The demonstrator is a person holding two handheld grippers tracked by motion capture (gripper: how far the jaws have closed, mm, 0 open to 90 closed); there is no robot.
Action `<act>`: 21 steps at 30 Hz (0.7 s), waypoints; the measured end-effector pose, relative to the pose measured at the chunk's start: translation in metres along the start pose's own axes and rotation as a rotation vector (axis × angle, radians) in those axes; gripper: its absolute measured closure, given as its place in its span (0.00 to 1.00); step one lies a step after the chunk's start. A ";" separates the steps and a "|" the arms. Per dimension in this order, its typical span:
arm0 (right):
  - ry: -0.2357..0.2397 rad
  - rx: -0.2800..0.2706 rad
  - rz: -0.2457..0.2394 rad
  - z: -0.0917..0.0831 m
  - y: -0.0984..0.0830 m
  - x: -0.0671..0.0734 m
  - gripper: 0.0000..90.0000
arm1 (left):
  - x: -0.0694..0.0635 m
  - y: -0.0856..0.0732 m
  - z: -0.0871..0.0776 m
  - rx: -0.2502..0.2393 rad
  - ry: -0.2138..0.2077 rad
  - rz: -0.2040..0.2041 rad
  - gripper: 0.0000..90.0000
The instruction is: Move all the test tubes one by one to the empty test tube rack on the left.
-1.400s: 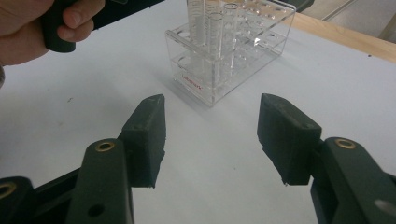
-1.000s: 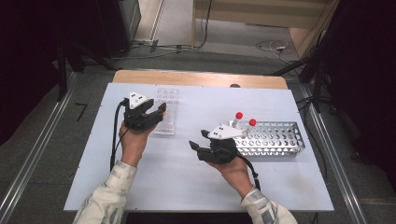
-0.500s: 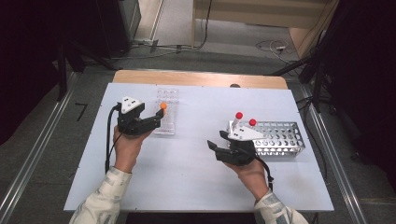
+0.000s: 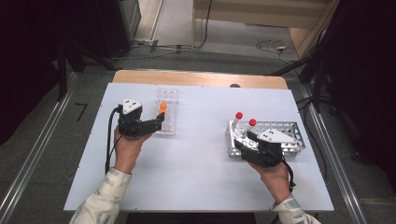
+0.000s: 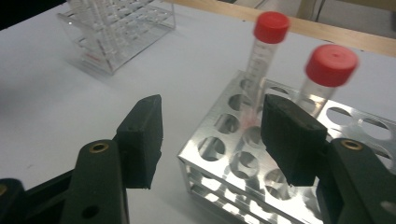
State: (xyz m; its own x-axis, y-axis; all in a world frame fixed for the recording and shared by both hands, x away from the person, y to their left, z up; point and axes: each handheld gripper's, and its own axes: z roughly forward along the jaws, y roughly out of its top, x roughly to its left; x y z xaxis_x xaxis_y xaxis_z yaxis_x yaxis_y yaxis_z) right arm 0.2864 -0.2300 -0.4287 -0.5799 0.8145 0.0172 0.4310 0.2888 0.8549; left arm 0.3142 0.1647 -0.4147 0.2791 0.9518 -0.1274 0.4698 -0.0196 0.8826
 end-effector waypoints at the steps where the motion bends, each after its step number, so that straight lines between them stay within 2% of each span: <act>1: -0.010 0.003 0.006 0.000 -0.001 -0.003 0.42 | 0.000 0.000 0.000 0.000 -0.001 0.000 0.17; 13: -0.093 0.009 0.057 0.013 -0.004 -0.024 0.43 | -0.002 0.000 0.000 0.002 0.003 0.008 0.17; 21: -0.125 0.007 0.069 0.025 -0.004 -0.033 0.56 | -0.003 -0.001 0.001 0.007 0.001 0.011 0.17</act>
State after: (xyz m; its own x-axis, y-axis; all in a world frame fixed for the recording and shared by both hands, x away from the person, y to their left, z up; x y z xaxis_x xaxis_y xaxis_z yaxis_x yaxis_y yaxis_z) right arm 0.3217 -0.2454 -0.4456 -0.4583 0.8887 0.0105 0.4719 0.2333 0.8502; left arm 0.3140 0.1616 -0.4157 0.2830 0.9519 -0.1174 0.4730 -0.0321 0.8805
